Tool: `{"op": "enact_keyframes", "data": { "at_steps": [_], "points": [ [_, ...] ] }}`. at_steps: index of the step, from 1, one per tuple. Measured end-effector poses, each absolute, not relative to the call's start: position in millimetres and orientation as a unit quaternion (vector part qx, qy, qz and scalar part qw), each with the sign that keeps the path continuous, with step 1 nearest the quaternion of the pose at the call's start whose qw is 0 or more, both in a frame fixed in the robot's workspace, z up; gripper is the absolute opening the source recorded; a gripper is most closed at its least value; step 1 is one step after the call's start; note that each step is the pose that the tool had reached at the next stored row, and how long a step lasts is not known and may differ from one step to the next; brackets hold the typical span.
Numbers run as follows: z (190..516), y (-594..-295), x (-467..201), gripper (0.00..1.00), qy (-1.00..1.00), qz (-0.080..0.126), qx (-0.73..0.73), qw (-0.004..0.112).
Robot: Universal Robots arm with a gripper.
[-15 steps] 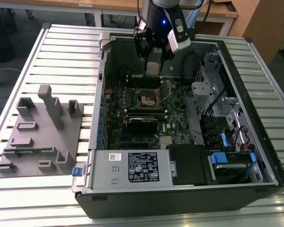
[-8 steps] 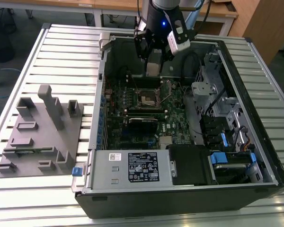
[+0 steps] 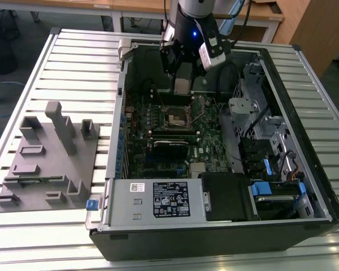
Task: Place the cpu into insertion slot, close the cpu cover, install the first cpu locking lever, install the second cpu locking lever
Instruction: 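Place the cpu into insertion slot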
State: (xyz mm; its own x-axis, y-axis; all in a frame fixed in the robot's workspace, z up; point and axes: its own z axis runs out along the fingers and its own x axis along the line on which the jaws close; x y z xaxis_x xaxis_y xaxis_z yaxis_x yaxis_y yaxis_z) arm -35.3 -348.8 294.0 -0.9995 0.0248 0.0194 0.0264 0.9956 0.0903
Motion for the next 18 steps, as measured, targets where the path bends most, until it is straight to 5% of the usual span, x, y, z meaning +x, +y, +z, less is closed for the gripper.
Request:
{"op": "enact_keyframes", "data": {
  "at_steps": [18],
  "points": [
    [280.9,-349.0,-35.3,0.54,-0.999,-0.045,-0.013,0.009]
  ]
}}
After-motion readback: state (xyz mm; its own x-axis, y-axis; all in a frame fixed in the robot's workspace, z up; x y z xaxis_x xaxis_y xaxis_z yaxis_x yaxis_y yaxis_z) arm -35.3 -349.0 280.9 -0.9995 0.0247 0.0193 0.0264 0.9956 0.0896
